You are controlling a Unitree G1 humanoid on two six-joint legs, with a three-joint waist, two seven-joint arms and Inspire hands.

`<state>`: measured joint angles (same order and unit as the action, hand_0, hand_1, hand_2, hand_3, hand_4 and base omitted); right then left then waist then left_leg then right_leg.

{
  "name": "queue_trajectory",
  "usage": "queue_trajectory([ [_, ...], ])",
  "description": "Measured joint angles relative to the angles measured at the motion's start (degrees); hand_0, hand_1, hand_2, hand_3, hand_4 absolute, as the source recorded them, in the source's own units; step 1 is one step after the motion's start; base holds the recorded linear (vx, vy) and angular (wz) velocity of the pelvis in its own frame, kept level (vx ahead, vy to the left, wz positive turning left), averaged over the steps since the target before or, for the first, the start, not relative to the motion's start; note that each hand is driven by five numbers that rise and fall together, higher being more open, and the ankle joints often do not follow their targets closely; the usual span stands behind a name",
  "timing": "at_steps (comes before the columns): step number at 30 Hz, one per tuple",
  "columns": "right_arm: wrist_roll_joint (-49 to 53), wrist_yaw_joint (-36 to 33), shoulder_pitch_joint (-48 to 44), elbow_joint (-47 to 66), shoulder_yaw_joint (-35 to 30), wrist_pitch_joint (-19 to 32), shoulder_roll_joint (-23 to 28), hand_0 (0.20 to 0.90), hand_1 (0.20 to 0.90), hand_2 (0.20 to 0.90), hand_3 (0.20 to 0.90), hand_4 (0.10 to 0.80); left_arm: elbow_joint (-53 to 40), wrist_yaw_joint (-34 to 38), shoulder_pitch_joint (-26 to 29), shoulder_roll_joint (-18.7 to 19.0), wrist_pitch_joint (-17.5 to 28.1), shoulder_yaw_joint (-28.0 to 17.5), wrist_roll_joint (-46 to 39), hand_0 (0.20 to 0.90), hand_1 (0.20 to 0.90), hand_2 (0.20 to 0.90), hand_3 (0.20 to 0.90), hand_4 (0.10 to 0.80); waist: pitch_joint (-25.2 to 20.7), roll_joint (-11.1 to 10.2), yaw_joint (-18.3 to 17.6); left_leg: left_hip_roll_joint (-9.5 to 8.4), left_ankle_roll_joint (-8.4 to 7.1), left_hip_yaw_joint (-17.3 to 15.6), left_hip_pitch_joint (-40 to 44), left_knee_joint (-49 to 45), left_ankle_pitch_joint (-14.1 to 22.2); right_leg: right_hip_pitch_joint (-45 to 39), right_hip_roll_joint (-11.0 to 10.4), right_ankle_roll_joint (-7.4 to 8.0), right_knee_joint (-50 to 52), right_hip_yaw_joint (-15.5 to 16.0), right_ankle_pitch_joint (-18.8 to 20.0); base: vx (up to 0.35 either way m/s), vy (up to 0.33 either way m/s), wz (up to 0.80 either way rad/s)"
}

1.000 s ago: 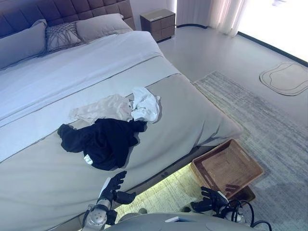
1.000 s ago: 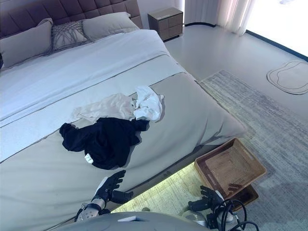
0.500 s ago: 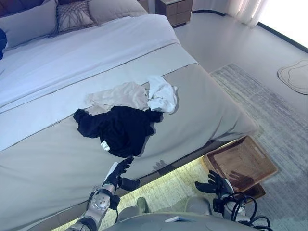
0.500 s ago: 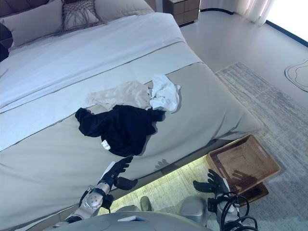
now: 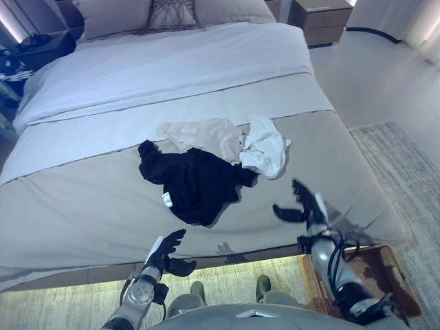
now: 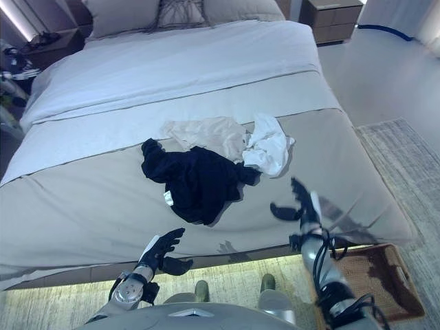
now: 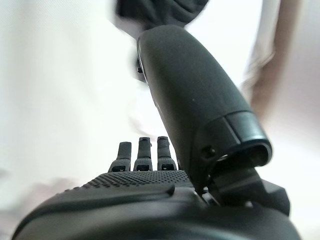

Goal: Pick up the clothes from the bed and place them into the basket

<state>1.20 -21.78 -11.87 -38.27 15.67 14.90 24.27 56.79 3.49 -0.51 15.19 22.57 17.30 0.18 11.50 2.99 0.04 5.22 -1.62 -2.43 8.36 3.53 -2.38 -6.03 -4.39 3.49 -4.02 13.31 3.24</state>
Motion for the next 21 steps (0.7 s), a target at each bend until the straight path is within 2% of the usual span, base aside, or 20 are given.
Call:
queue_trajectory([
  [4, -8.43, -3.34, -11.31, 0.49, 2.46, -8.45, 5.33, 0.9, 0.9, 0.9, 0.9, 0.8, 0.4, 0.19, 3.02, 0.25, -0.04, 0.93, -0.12, 0.9, 0.9, 0.9, 0.9, 0.8, 0.02, 0.0, 1.96, -0.23, -2.09, 2.01, -2.77, -0.37, -0.39, 1.09, -0.71, 0.01, 0.07, 2.08, -0.01, -0.035, -0.007, 0.25],
  [7, -9.92, -2.96, -17.96, 0.5, 3.35, -13.9, 6.69, 0.9, 0.9, 0.9, 0.9, 0.8, 0.35, 0.21, 4.23, 0.91, -0.01, 0.97, -0.02, 0.9, 0.9, 0.9, 0.9, 0.8, 0.07, -0.09, 3.76, -0.68, -2.28, 3.42, -5.06, -1.27, -0.54, 2.41, -1.21, 0.01, 0.6, 3.34, -0.01, -0.053, -0.021, 0.27],
  [11, -11.16, -0.67, -24.36, 0.49, 4.29, -17.56, 8.77, 0.9, 0.9, 0.9, 0.9, 0.8, 0.22, 0.77, 5.51, 2.23, -0.01, 1.36, 0.04, 0.9, 0.9, 0.9, 0.9, 0.8, 0.8, 0.08, 6.67, -1.41, -2.44, 5.4, -9.38, -3.71, -0.68, 5.26, -1.91, 0.01, 2.17, 5.12, -0.01, -0.109, 0.008, 0.27],
  [14, -12.73, 1.48, -32.49, 0.37, 7.34, -18.83, 12.66, 0.9, 0.9, 0.9, 0.9, 0.8, 0.07, 1.86, 8.88, 3.64, 0.08, 3.54, 1.8, 0.9, 0.9, 0.9, 0.9, 0.8, 4.97, 0.97, 8.09, -2.21, -2.57, 6.85, -14.68, -7.15, -0.76, 9.57, -2.9, 0.17, 5.29, 6.4, -0.28, -0.152, 0.07, 0.27],
  [15, -13.33, 2.27, -34.83, 0.04, 8.31, -19.56, 13.21, 0.9, 0.9, 0.9, 0.9, 0.8, -0.77, 2.72, 9.28, 3.86, 0.06, 4.35, 2.21, 0.9, 0.9, 0.9, 0.9, 0.8, 6.26, 1.13, 8.88, -2.5, -3.06, 7.01, -16.35, -8.5, -1.08, 11.32, -3.3, 0.13, 7.07, 6.46, -0.69, -0.158, 0.097, 0.17],
  [17, -14.24, 4.58, -38.84, -0.87, 9.98, -20.3, 14.08, 0.9, 0.9, 0.9, 0.9, 0.8, -1.75, 3.89, 10.57, 4.2, 0.02, 5.65, 2.59, 0.9, 0.9, 0.9, 0.9, 0.8, 8.89, 1.29, 9.65, -3.14, -3.06, 7.22, -18.58, -9.82, -1.08, 14.23, -4.39, -0.13, 10.88, 6.62, -2.04, -0.143, 0.074, 0.15],
  [21, -16.07, 8.18, -44.5, -2.03, 14.76, -21.17, 14.55, 0.9, 0.9, 0.9, 0.9, 0.8, -2.4, 6.87, 13.37, 4.58, 0.01, 5.92, 2.16, 0.9, 0.9, 0.9, 0.9, 0.8, 13.92, 1.06, 11.15, -4.96, -2.76, 7.41, -23.24, -13.79, -0.8, 21.19, -8.03, -0.89, 21.5, 6.43, -6.31, -0.088, 0.06, 0.2],
])
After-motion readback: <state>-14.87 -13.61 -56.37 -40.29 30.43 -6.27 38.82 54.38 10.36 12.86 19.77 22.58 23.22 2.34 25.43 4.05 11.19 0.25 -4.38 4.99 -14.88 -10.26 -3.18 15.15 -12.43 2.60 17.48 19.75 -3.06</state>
